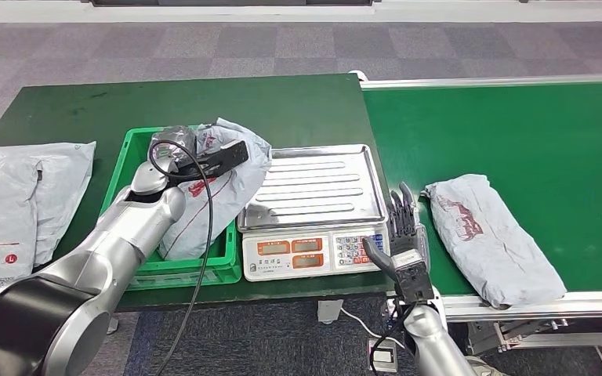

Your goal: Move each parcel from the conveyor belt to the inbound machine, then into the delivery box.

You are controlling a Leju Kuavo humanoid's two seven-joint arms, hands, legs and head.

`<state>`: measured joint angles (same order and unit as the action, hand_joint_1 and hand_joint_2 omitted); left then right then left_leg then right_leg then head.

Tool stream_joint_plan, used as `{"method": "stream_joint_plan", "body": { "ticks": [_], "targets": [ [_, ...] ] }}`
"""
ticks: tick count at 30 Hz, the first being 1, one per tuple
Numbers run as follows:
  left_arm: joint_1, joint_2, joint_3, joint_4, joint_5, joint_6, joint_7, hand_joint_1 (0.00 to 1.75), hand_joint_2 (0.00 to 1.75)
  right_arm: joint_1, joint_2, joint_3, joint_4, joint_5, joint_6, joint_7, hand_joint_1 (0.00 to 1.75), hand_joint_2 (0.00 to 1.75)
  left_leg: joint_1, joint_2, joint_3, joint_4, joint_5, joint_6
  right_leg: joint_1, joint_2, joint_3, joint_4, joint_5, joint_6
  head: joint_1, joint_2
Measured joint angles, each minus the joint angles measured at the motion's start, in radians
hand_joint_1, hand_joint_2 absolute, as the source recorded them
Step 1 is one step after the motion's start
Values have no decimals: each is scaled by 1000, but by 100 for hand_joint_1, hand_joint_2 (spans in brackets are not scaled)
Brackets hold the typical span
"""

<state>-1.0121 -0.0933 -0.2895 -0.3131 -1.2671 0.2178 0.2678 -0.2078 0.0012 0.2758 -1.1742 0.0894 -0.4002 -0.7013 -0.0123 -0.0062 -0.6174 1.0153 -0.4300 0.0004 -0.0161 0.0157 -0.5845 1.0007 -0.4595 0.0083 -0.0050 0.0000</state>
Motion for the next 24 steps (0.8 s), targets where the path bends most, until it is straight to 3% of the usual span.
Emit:
{"method": "stream_joint_plan", "body": {
  "ticks": [24],
  "targets": [
    [-1,-1,0,11,-2,0,0,175,175,4,-6,0,-9,-5,0,0,0,175,0,0,0,0,0,0,0,0,0,0,0,0,0,0]
  ]
}}
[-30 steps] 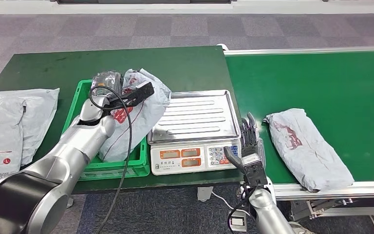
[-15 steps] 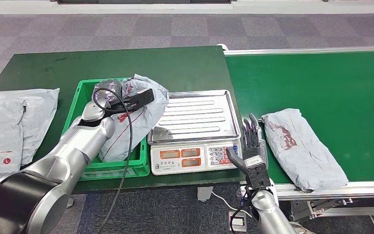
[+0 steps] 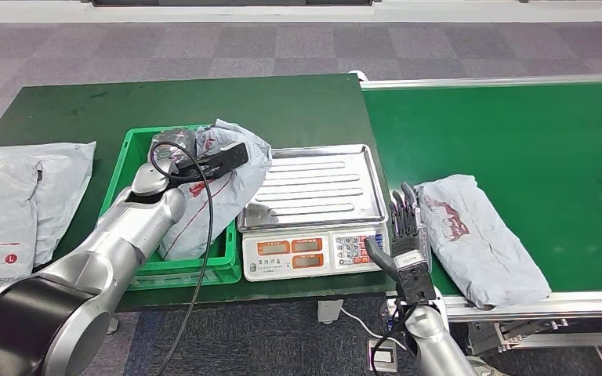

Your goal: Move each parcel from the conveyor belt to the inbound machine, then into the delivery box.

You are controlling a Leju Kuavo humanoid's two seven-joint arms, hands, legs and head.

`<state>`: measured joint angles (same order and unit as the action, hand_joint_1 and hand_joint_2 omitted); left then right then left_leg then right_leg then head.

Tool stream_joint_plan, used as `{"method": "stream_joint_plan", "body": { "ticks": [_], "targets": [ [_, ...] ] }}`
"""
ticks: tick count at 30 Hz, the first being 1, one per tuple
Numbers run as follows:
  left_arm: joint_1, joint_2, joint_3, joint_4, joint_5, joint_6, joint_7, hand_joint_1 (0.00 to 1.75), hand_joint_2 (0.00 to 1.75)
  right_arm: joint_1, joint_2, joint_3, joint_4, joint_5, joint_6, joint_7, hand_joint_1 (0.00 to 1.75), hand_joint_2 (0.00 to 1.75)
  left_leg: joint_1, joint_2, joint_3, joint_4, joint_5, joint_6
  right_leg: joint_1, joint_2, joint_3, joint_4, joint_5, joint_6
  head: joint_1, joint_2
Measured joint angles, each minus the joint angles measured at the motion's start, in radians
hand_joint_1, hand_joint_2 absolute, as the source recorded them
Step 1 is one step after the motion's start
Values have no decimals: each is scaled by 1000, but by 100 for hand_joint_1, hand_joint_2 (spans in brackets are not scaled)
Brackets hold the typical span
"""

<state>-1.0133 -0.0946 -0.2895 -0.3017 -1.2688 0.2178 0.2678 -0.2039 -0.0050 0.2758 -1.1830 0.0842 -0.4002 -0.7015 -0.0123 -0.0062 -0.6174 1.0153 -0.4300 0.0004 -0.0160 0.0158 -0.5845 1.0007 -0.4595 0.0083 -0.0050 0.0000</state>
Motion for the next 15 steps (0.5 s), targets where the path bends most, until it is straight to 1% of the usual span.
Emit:
{"method": "stream_joint_plan", "body": {
  "ticks": [15],
  "targets": [
    [0,0,0,0,0,0,0,175,175,1,0,0,-2,0,0,0,0,175,0,0,0,0,0,0,0,0,0,0,0,0,0,0]
  ]
}}
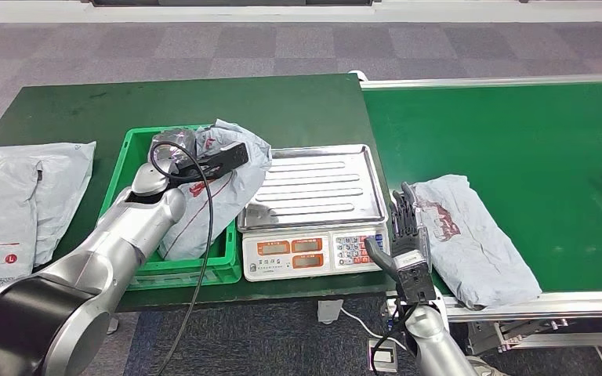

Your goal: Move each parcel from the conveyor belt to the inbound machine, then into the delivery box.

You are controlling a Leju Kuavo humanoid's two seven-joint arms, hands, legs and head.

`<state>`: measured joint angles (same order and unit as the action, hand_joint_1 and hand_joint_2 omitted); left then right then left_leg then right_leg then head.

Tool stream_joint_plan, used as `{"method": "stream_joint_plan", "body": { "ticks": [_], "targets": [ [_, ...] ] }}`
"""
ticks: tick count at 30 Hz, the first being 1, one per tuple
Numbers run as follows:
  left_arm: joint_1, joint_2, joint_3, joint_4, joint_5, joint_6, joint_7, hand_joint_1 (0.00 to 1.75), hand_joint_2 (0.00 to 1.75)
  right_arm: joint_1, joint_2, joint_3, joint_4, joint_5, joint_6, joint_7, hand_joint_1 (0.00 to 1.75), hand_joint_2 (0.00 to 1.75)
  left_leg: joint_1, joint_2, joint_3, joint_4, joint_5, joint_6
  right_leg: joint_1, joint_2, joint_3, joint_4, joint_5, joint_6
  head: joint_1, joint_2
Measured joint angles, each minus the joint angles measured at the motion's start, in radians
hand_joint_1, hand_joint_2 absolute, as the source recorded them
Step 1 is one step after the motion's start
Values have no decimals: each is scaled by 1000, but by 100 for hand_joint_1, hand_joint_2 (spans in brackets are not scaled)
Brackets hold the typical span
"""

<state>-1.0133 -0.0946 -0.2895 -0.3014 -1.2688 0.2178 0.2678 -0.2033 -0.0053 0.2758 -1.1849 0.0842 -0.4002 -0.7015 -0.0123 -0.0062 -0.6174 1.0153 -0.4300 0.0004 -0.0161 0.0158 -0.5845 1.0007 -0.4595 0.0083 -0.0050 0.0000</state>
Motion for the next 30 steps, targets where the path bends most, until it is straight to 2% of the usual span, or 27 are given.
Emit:
{"method": "stream_joint_plan", "body": {
  "ticks": [30],
  "targets": [
    [0,-1,0,2,0,0,0,175,175,0,0,0,-3,0,0,0,0,175,0,0,0,0,0,0,0,0,0,0,0,0,0,0]
  ]
}}
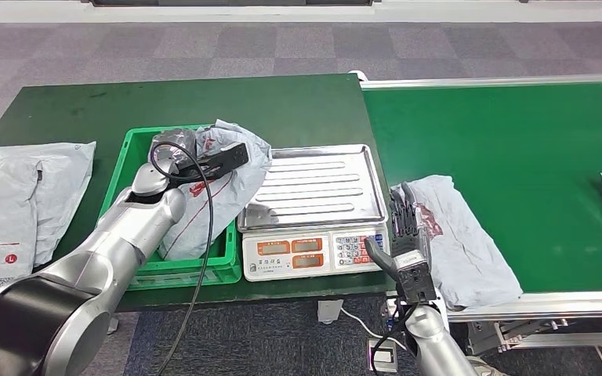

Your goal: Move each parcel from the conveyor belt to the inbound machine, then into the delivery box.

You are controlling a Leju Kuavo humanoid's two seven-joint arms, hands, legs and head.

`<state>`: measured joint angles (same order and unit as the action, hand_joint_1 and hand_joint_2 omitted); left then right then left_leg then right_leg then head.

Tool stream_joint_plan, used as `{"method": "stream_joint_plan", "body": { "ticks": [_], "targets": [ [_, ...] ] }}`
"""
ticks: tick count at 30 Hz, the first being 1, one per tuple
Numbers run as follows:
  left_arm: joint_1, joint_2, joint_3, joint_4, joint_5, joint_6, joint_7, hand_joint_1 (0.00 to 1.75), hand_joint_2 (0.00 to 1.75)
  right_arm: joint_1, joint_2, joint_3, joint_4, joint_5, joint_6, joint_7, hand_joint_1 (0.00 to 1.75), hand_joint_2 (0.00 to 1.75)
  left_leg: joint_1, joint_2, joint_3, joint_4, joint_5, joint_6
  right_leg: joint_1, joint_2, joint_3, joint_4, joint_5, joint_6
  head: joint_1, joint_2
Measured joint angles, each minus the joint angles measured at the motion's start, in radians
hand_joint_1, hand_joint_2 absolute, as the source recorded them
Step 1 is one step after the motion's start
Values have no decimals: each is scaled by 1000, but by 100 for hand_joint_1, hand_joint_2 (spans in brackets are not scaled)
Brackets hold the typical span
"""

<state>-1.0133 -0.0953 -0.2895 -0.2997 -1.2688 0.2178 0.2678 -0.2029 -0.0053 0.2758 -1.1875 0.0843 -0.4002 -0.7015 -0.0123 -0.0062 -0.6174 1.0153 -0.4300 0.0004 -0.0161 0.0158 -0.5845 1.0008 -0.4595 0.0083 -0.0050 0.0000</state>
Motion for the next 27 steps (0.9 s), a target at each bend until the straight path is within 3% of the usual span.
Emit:
{"method": "stream_joint_plan", "body": {
  "ticks": [25,27],
  "targets": [
    [0,0,0,1,0,0,0,175,175,0,0,0,0,0,0,0,0,175,0,0,0,0,0,0,0,0,0,0,0,0,0,0],
    [0,0,0,1,0,0,0,87,175,0,0,0,0,0,0,0,0,175,0,0,0,0,0,0,0,0,0,0,0,0,0,0]
  ]
}}
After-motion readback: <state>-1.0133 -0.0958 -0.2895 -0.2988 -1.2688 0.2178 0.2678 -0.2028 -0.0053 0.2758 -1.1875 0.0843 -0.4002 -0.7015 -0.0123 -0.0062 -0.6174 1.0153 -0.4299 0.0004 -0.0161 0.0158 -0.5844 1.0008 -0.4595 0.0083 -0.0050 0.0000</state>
